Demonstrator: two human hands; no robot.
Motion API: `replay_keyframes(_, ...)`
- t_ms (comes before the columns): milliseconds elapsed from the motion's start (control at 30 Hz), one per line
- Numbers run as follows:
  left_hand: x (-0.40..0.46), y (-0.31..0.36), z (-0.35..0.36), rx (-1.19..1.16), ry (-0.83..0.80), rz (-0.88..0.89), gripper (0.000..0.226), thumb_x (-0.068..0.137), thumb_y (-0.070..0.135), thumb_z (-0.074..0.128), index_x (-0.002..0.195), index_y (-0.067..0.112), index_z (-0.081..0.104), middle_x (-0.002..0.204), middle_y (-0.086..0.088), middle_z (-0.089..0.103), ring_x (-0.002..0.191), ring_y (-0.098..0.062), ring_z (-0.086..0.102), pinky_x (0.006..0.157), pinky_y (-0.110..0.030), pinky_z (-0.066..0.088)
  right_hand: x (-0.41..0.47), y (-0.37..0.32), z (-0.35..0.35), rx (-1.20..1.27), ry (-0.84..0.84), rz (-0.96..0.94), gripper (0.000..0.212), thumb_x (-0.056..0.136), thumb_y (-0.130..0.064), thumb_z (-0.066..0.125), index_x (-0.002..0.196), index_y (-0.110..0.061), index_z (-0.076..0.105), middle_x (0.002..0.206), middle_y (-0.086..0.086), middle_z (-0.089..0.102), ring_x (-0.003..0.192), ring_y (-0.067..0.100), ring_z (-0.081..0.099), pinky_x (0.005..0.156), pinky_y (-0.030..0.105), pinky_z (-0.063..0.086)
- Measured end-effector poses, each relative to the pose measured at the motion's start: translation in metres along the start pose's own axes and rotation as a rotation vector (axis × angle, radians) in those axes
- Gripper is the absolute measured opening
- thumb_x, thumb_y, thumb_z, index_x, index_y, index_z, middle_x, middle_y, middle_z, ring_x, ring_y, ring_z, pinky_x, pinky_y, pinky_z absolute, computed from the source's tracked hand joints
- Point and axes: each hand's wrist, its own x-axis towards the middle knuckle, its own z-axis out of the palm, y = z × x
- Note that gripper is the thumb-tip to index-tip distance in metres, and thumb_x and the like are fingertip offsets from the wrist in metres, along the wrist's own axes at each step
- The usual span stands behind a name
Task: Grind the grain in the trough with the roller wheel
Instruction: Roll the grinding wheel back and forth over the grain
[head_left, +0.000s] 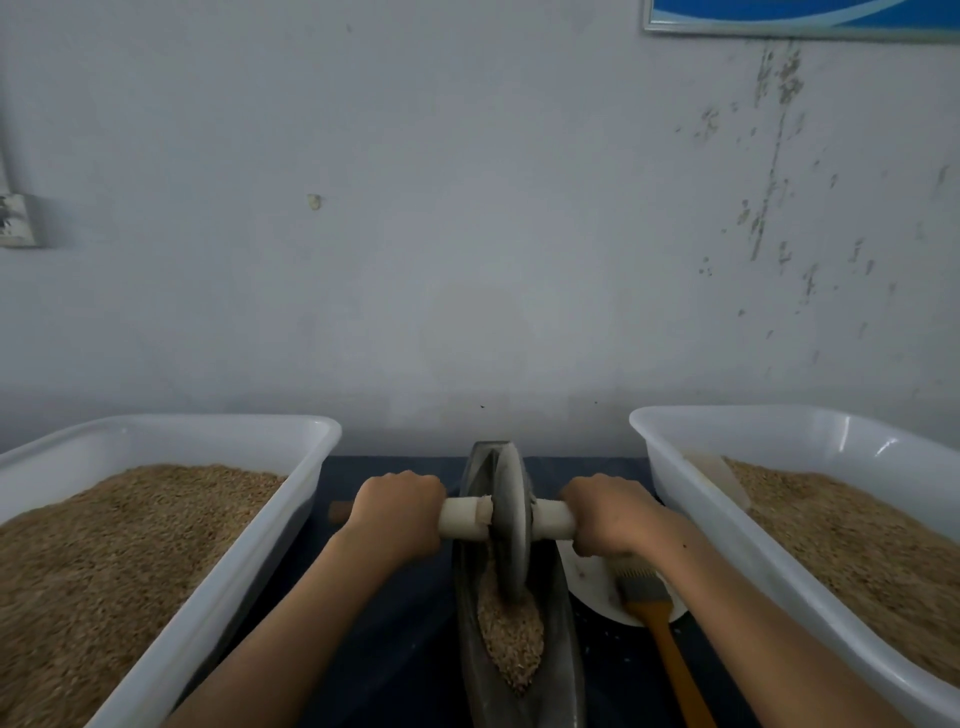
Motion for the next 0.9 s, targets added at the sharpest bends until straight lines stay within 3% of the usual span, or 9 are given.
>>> replay_keyframes(133, -0.001, -0.007, -0.007, -0.148, -0.304, 0.032, 0.047, 0.078, 0.033, 0.071, 0.120, 0.018, 0.055, 0.111, -0.003, 0.063, 0.099, -0.020, 0.060, 0.075, -0.029, 0.043, -0.006, -0.001, -0.008, 0.052, -0.222, -0.001, 0.033, 0.080, -0.019, 0.068, 0.111, -0.009, 0.062, 0.096, 0.007, 0.065, 0.078, 0.018, 0.061, 0.052, 0.021, 0.040)
replay_keyframes(233, 0.000, -0.008, -0.007, -0.181, -0.368, 0.020, 0.047, 0.076, 0.032, 0.072, 0.119, 0.018, 0.057, 0.105, -0.003, 0.065, 0.091, -0.019, 0.063, 0.070, -0.029, 0.044, -0.006, -0.001, -0.008, 0.064, -0.265, -0.001, 0.031, 0.081, -0.017, 0.068, 0.109, -0.007, 0.063, 0.096, 0.009, 0.066, 0.075, 0.017, 0.059, 0.053, 0.021, 0.041)
replay_keyframes(333, 0.000, -0.004, -0.005, -0.091, -0.229, -0.010, 0.043, 0.077, 0.035, 0.070, 0.115, 0.020, 0.057, 0.103, 0.000, 0.064, 0.088, -0.018, 0.059, 0.070, -0.030, 0.040, -0.004, -0.001, -0.007, 0.089, -0.192, 0.021, 0.031, 0.081, -0.019, 0.068, 0.110, -0.011, 0.063, 0.095, 0.006, 0.066, 0.075, 0.017, 0.061, 0.055, 0.022, 0.043)
replay_keyframes(467, 0.002, 0.000, 0.002, -0.005, 0.060, -0.050, 0.031, 0.084, 0.036, 0.059, 0.112, 0.025, 0.055, 0.106, 0.001, 0.062, 0.097, -0.020, 0.059, 0.070, -0.029, 0.035, 0.001, -0.004, 0.000, -0.030, 0.083, 0.025, 0.020, 0.084, -0.016, 0.058, 0.104, -0.016, 0.059, 0.098, 0.004, 0.065, 0.083, 0.021, 0.060, 0.060, 0.028, 0.038)
replay_keyframes(533, 0.003, 0.001, 0.004, -0.023, 0.116, -0.071, 0.027, 0.086, 0.036, 0.058, 0.111, 0.026, 0.054, 0.106, 0.002, 0.062, 0.097, -0.020, 0.059, 0.071, -0.029, 0.035, 0.003, -0.004, 0.004, -0.026, 0.201, 0.027, 0.019, 0.084, -0.014, 0.055, 0.102, -0.020, 0.058, 0.100, 0.004, 0.065, 0.090, 0.024, 0.062, 0.066, 0.031, 0.038)
replay_keyframes(600, 0.003, 0.000, 0.004, -0.032, 0.092, -0.061, 0.029, 0.086, 0.035, 0.059, 0.112, 0.025, 0.054, 0.107, 0.001, 0.062, 0.098, -0.019, 0.059, 0.073, -0.029, 0.038, 0.003, -0.003, 0.003, -0.018, 0.213, 0.013, 0.020, 0.085, -0.015, 0.055, 0.104, -0.021, 0.058, 0.101, 0.003, 0.065, 0.091, 0.024, 0.062, 0.067, 0.031, 0.038)
replay_keyframes(800, -0.001, -0.006, -0.007, -0.101, -0.226, 0.013, 0.046, 0.078, 0.033, 0.070, 0.120, 0.021, 0.055, 0.111, -0.001, 0.063, 0.099, -0.019, 0.060, 0.077, -0.030, 0.043, -0.006, 0.000, -0.009, 0.035, -0.140, -0.028, 0.035, 0.082, -0.021, 0.069, 0.115, -0.016, 0.060, 0.101, 0.003, 0.065, 0.083, 0.018, 0.061, 0.060, 0.025, 0.041)
replay_keyframes(900, -0.002, -0.006, -0.009, -0.131, -0.296, 0.037, 0.048, 0.078, 0.033, 0.072, 0.122, 0.021, 0.055, 0.112, -0.001, 0.063, 0.100, -0.018, 0.059, 0.076, -0.029, 0.041, -0.007, 0.001, -0.013, 0.109, -0.246, -0.002, 0.030, 0.081, -0.018, 0.070, 0.109, -0.012, 0.062, 0.085, 0.003, 0.064, 0.065, 0.013, 0.059, 0.049, 0.020, 0.042)
